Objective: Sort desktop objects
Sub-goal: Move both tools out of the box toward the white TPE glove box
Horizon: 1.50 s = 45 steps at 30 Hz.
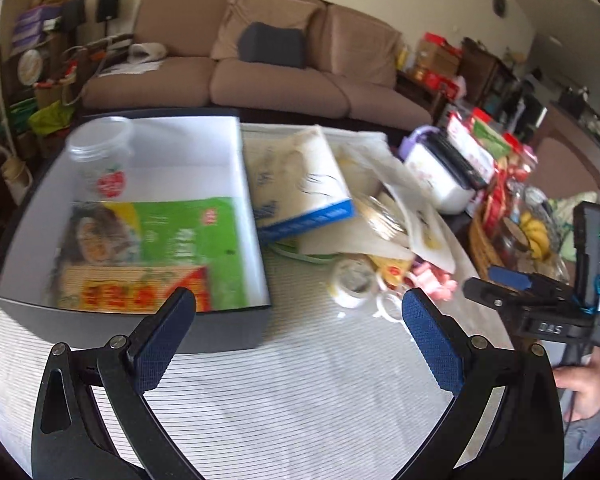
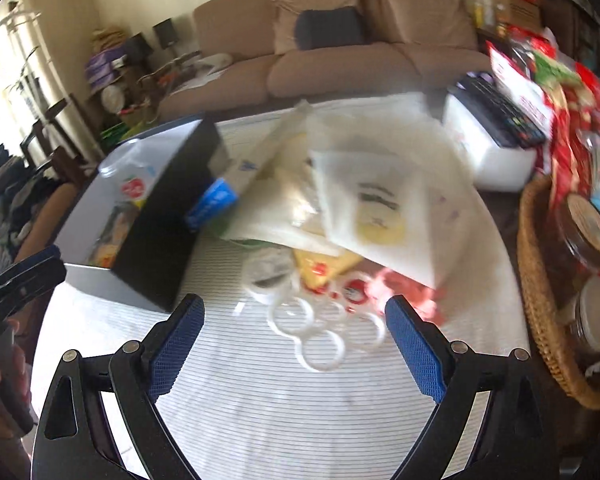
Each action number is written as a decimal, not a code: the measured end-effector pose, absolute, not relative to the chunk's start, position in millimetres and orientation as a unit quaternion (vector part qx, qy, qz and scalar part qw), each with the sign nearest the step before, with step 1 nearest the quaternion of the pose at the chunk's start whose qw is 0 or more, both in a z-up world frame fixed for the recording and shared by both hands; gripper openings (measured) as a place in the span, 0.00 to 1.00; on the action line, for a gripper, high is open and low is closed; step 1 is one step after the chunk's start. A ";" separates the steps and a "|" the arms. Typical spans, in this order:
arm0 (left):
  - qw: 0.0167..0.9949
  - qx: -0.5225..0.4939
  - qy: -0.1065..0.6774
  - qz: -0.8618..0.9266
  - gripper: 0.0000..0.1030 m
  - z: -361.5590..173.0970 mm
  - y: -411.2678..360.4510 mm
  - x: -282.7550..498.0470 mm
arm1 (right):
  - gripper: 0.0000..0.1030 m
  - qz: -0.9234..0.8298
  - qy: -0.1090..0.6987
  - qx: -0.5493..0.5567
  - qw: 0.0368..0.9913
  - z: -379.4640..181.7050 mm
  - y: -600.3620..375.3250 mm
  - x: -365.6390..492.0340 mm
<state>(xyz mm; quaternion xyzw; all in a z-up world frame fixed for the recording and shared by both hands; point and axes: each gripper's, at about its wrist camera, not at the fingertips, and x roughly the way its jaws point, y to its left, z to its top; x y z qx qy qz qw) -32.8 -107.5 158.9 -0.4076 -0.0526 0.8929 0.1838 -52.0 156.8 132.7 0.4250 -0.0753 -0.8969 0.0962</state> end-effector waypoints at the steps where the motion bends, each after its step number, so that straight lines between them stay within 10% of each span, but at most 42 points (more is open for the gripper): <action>1: 0.189 -0.411 -0.051 0.891 1.00 156.5 -97.1 -33.5 | 0.91 -0.896 -0.084 0.425 0.096 127.4 163.5 -52.9; 17: 0.212 -0.488 -0.015 0.847 1.00 76.9 -5.3 -47.8 | 0.91 -0.877 -0.111 0.461 0.084 67.1 223.8 -64.3; 36: 0.278 -0.579 -0.280 0.714 0.99 11.3 2.4 -67.0 | 0.91 -0.863 -0.198 0.457 0.087 69.3 264.9 -56.4; 45: 0.236 -0.550 -0.253 0.760 0.98 23.7 1.0 -66.8 | 0.91 -0.862 -0.195 0.460 0.091 68.8 261.6 -56.4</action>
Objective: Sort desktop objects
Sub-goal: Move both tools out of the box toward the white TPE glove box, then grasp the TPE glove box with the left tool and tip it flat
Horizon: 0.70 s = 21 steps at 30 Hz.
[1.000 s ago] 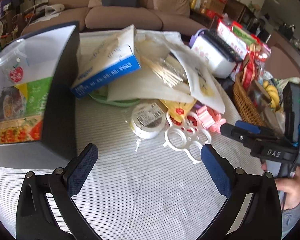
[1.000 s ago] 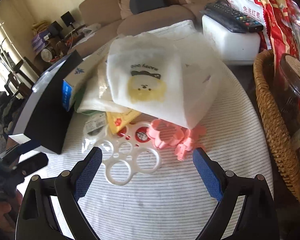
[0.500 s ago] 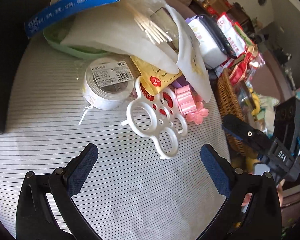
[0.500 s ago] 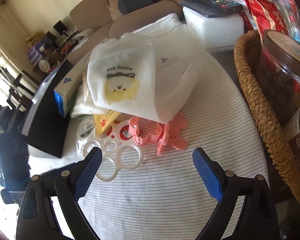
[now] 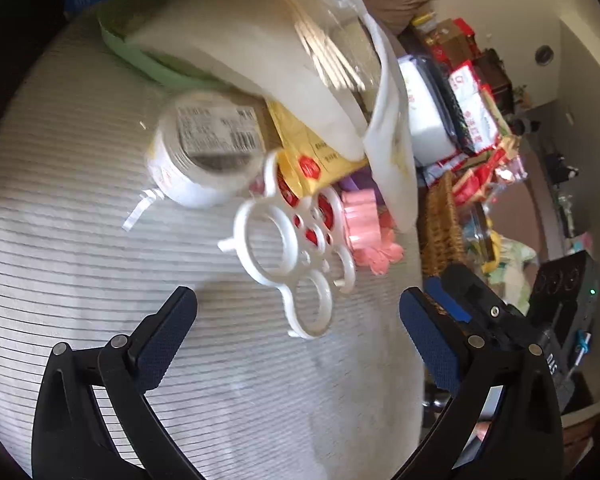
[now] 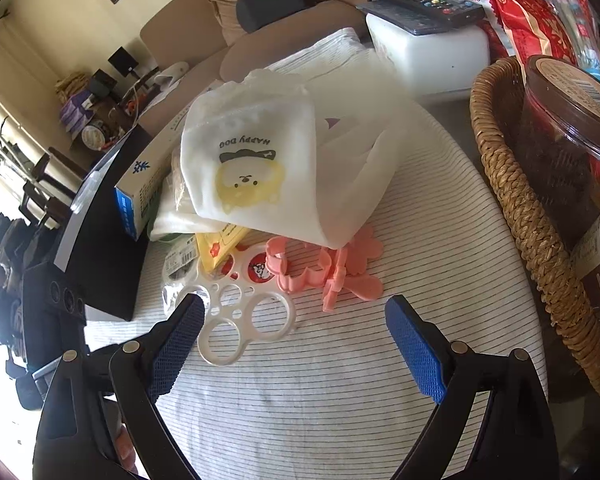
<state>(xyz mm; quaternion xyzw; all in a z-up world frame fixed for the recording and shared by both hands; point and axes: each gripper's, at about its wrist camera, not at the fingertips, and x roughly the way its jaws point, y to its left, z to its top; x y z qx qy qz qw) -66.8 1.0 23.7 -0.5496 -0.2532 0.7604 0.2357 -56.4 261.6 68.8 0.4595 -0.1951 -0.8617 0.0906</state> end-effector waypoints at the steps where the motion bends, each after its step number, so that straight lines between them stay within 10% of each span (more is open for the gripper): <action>1: 0.227 -0.537 -0.235 0.777 0.98 32.3 -0.6 -66.9 | 0.91 -0.862 -0.196 0.459 0.092 69.1 261.5 -56.4; 17: 0.020 -0.411 0.149 0.899 0.97 88.7 24.5 -148.0 | 0.91 -0.862 -0.196 0.451 0.128 80.4 245.5 -57.8; 21: 0.033 -0.429 0.172 0.886 0.49 76.5 37.9 -168.2 | 0.91 -0.859 -0.196 0.452 0.139 81.8 241.6 -59.8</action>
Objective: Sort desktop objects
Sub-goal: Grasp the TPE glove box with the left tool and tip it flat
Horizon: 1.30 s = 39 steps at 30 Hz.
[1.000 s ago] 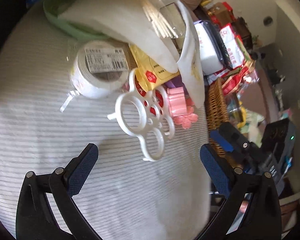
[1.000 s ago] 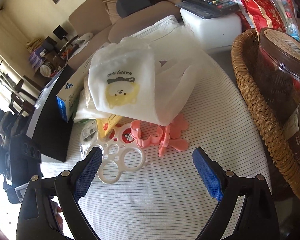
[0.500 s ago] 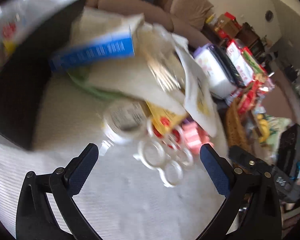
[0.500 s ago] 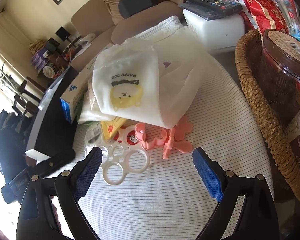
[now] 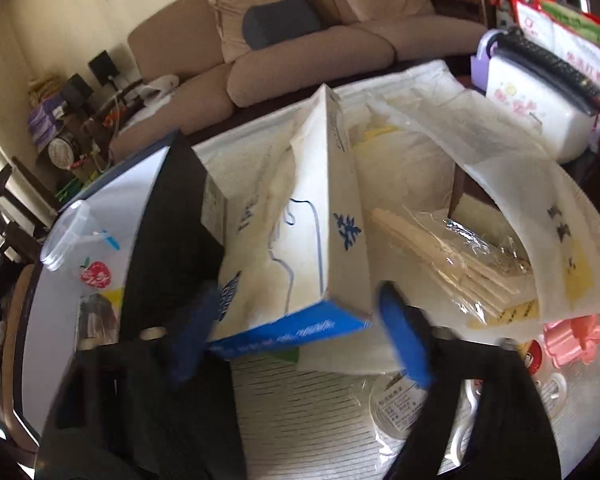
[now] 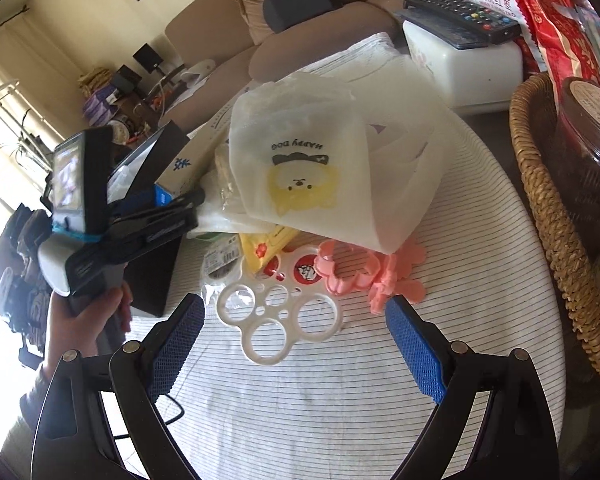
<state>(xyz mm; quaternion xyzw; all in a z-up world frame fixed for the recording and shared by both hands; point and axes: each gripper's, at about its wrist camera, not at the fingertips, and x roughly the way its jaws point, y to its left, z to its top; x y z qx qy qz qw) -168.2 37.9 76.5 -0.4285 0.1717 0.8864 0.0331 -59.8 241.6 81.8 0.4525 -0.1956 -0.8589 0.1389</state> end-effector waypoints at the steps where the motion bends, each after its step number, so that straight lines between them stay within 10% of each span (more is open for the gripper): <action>1: 0.031 -0.432 0.178 0.884 0.49 74.3 40.5 -172.6 | 0.91 -0.858 -0.195 0.454 0.142 81.9 240.8 -59.8; 29: 0.235 -0.498 -0.020 0.834 0.31 110.5 -35.2 142.2 | 0.91 -0.800 -0.248 0.471 0.275 93.3 190.6 -33.5; 39: 0.286 -0.458 -0.040 0.841 0.64 154.3 -38.4 159.7 | 0.92 -0.796 -0.236 0.487 0.272 90.2 203.7 -5.5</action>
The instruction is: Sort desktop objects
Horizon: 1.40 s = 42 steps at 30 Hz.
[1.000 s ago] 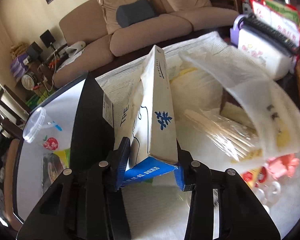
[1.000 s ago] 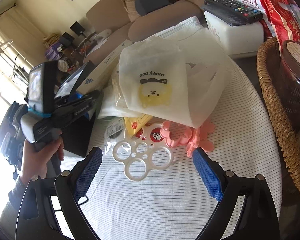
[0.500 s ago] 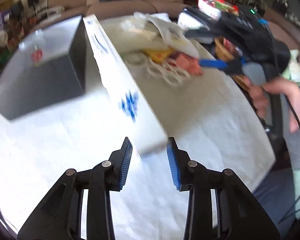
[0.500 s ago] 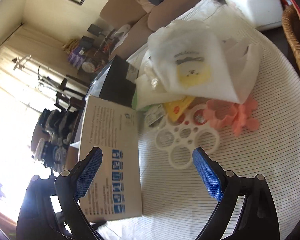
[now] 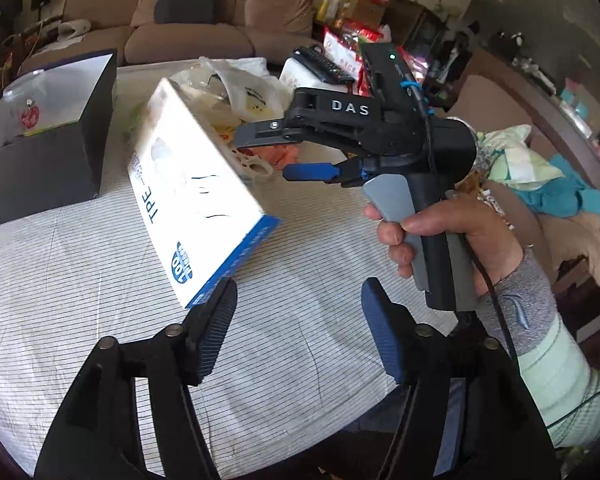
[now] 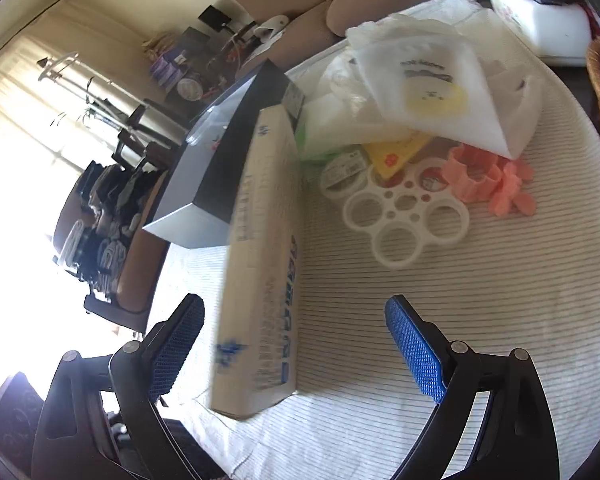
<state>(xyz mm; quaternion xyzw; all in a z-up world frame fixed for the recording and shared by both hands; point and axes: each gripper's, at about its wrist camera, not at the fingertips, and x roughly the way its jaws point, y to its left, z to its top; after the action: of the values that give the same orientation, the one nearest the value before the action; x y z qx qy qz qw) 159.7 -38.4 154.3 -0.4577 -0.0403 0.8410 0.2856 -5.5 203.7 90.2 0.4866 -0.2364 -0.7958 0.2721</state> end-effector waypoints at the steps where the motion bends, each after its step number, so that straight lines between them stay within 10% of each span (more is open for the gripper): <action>1: 0.279 -0.462 -0.044 0.841 0.64 152.3 -44.5 159.9 | 0.92 -0.794 -0.244 0.488 0.268 88.5 209.0 -6.4; 17: 0.191 -0.540 -0.163 0.803 0.71 63.8 -99.5 61.5 | 0.89 -0.793 -0.219 0.517 0.235 66.7 221.8 -16.1; 28: 0.240 -0.534 -0.216 0.781 0.73 27.3 -91.2 20.6 | 0.47 -0.791 -0.149 0.545 0.234 39.8 187.4 -25.8; 42: 0.343 -0.564 -0.257 0.706 0.71 28.4 -71.1 45.3 | 0.56 -0.801 -0.137 0.536 0.228 45.5 207.6 -30.8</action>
<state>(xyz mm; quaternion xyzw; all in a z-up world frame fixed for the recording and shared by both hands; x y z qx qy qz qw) 45.3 -71.1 28.4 -0.5641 -0.2567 0.7058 0.3432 -30.8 207.6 45.5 0.5356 -0.1367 -0.8015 0.2282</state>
